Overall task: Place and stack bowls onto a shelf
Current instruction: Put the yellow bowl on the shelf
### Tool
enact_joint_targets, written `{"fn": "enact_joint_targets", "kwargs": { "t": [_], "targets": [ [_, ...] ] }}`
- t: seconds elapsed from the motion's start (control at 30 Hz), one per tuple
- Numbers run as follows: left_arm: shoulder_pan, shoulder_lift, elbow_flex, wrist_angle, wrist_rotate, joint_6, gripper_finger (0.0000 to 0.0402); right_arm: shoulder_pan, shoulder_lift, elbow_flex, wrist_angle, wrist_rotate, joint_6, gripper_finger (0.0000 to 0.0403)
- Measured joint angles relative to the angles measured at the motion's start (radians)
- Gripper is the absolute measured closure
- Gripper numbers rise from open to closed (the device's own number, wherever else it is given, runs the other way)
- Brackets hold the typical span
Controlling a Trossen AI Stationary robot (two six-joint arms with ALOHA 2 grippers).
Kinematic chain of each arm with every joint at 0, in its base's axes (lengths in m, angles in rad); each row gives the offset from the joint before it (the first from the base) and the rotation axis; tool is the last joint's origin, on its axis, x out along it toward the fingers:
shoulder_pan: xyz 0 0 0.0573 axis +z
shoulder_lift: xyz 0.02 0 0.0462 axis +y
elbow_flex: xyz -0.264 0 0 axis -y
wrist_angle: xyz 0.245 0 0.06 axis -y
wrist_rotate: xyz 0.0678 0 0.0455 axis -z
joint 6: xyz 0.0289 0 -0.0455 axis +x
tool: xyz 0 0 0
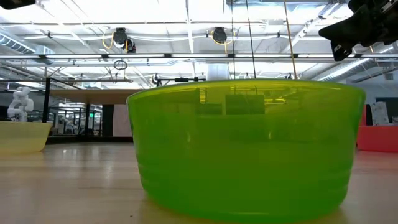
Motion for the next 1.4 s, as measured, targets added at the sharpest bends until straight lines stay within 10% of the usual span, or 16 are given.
{"fn": "enact_joint_targets", "kwargs": {
  "t": [0.67, 1.4],
  "targets": [
    [-0.111, 0.076, -0.201, 0.275, 0.001, -0.126, 0.0291, 0.000, 0.000, 0.001, 0.001, -0.001, 0.035, 0.0403],
    [-0.013, 0.075, -0.365, 0.173, -0.133, -0.177, 0.0291, 0.000, 0.000, 0.001, 0.000, 0.000, 0.040, 0.0403]
  ]
}}
